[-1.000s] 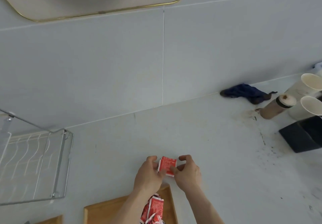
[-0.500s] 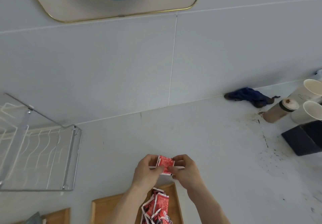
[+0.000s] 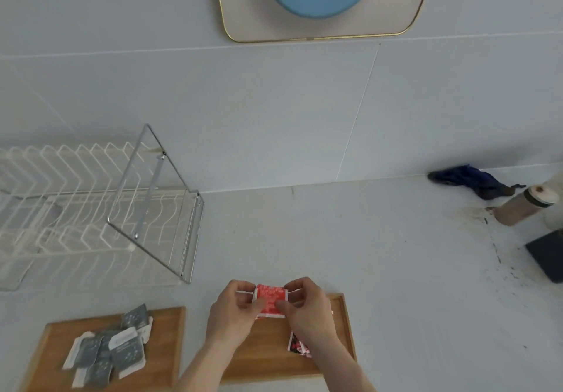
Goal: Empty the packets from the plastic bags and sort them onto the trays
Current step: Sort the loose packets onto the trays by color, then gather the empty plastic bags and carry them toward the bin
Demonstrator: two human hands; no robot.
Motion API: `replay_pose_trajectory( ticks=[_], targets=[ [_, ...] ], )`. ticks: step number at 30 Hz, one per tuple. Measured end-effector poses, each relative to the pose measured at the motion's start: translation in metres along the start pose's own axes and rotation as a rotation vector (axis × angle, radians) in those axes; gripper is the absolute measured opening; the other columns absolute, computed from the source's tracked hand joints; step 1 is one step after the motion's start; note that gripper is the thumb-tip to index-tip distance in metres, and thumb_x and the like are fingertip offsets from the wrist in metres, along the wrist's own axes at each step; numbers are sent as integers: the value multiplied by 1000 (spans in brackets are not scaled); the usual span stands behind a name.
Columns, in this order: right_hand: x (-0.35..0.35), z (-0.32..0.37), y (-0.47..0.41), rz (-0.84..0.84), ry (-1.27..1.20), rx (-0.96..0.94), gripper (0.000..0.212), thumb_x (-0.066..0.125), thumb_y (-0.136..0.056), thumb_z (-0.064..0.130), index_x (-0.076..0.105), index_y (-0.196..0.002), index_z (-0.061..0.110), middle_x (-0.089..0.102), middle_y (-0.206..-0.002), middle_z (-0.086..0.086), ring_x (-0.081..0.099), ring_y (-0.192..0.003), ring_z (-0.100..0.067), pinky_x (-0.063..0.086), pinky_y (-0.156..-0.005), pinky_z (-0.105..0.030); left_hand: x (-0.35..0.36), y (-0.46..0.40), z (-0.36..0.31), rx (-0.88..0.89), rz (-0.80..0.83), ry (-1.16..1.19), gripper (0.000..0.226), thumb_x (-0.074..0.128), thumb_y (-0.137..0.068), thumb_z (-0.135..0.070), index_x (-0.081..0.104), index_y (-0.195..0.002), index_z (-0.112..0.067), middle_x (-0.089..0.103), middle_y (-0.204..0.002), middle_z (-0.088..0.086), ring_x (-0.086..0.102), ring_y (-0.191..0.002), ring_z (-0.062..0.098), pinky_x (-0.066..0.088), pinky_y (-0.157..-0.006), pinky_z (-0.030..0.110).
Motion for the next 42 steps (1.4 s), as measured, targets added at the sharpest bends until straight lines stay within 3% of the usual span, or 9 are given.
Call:
replay_pose_trajectory(
  ticks=[6, 10, 14, 22, 26, 31, 36, 40, 42],
  targets=[
    [26, -15, 24, -4, 230, -34, 23, 77, -80, 18, 65, -99, 23, 59, -73, 14, 61, -73, -7, 49, -70, -24, -3, 20, 41, -50, -42, -48, 21, 78, -81, -24, 64, -96, -28, 73, -83, -15, 68, -77, 2, 53, -73, 27],
    [35, -20, 34, -48, 324, -64, 24, 74, -82, 19, 64, -104, 23, 69, -87, 8, 68, -88, -16, 52, -76, -29, 1, 27, 49, -55, -72, -89, 25, 75, -84, -26, 57, -101, -31, 73, -89, -15, 70, -82, 10, 47, -70, 28],
    [38, -22, 40, -84, 366, -98, 21, 68, -85, 17, 65, -106, 21, 71, -99, 3, 66, -94, -19, 53, -78, -31, 6, 31, 52, -35, -72, -72, 29, 74, -86, -19, 54, -103, -29, 69, -87, -17, 70, -82, 9, 51, -78, 28],
    [44, -15, 53, -39, 439, -229, 30, 61, -90, 24, 62, -119, 24, 68, -109, 5, 65, -99, -18, 48, -72, -29, 8, 37, 55, 34, -34, -62, 37, 75, -84, -17, 51, -109, -32, 73, -115, -10, 70, -103, 8, 49, -86, 23],
    [42, -6, 55, -41, 522, -335, 46, 54, -95, 30, 51, -140, 26, 62, -129, 7, 59, -120, -18, 50, -86, -31, 0, 39, 49, 115, -95, -164, 41, 71, -87, -31, 52, -122, -32, 65, -127, -14, 62, -119, 8, 47, -95, 26],
    [49, -1, 52, -73, 652, -478, 47, 71, -80, 22, 63, -127, 20, 67, -132, -5, 60, -127, -32, 58, -90, -39, -24, 43, 46, 249, -173, -387, 58, 60, -90, -44, 38, -143, -33, 51, -143, -13, 43, -136, 12, 42, -109, 31],
    [63, 5, 49, -27, 781, -531, 67, 64, -85, 39, 46, -148, 23, 32, -162, -14, 22, -153, -35, 30, -120, -46, -54, 38, 55, 274, -171, -555, 70, 53, -93, -49, 21, -154, -32, 25, -163, -8, 21, -151, 17, 27, -122, 40],
    [73, 10, 52, -80, 837, -503, 71, 64, -81, 47, 49, -146, 23, 40, -159, -15, 32, -149, -35, 37, -117, -47, -81, 30, 66, 303, -162, -596, 70, 47, -95, -51, 16, -155, -32, 17, -165, -7, 13, -153, 19, 18, -125, 41],
    [87, 15, 56, -59, 843, -482, 72, 61, -83, 46, 43, -149, 25, 34, -162, -14, 28, -151, -34, 32, -119, -46, -97, 27, 76, 310, -163, -593, 70, 47, -95, -52, 16, -155, -33, 16, -166, -7, 11, -154, 19, 16, -125, 41]
  ],
)
Point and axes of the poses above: each hand's wrist, its own y-axis away from the middle knuckle, its own x-axis out of the palm, z = x × y, the point moved 6 cm from there along -y, towards the middle knuckle
